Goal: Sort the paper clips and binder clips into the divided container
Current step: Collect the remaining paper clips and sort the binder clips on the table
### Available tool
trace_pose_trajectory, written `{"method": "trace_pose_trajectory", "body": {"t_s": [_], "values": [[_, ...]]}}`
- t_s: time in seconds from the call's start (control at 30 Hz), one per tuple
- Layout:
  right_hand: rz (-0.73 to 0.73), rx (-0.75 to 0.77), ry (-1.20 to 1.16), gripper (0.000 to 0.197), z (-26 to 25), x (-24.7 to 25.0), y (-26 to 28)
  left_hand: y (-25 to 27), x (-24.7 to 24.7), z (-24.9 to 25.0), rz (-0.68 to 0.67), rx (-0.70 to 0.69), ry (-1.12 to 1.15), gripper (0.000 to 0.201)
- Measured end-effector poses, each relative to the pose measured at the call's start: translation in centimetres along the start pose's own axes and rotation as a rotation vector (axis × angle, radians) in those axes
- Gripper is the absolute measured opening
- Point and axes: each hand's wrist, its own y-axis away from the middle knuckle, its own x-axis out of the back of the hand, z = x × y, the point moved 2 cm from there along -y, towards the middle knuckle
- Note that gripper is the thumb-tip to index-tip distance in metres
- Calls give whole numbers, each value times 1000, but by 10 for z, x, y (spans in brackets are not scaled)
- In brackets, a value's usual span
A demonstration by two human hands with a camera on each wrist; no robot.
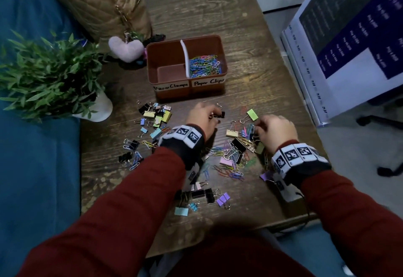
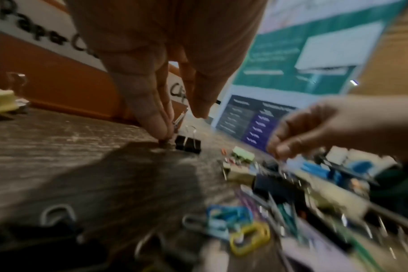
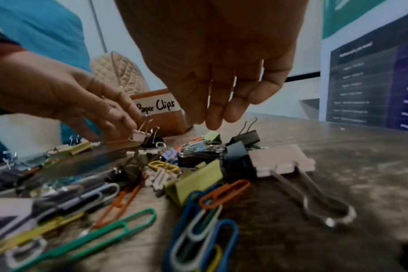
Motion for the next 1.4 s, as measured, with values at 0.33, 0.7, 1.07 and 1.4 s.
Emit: {"method": "trace_pose_trajectory", "body": {"t_s": [0.33,0.7,1.07,1.4], "values": [[-85,105,254,22,-14,-14,-10,-15,-35,16,-243,-200,-369,24],[-97,232,252,21,-25,-16,-10,-38,-9,14,-34,-150,-138,32],[29,120,-173,13,9,17,21,-19,-38,15,-318,-253,-324,34],[14,453,97,26,-11,-20,41,-7,-21,-5,-296,-128,-381,12]]}}
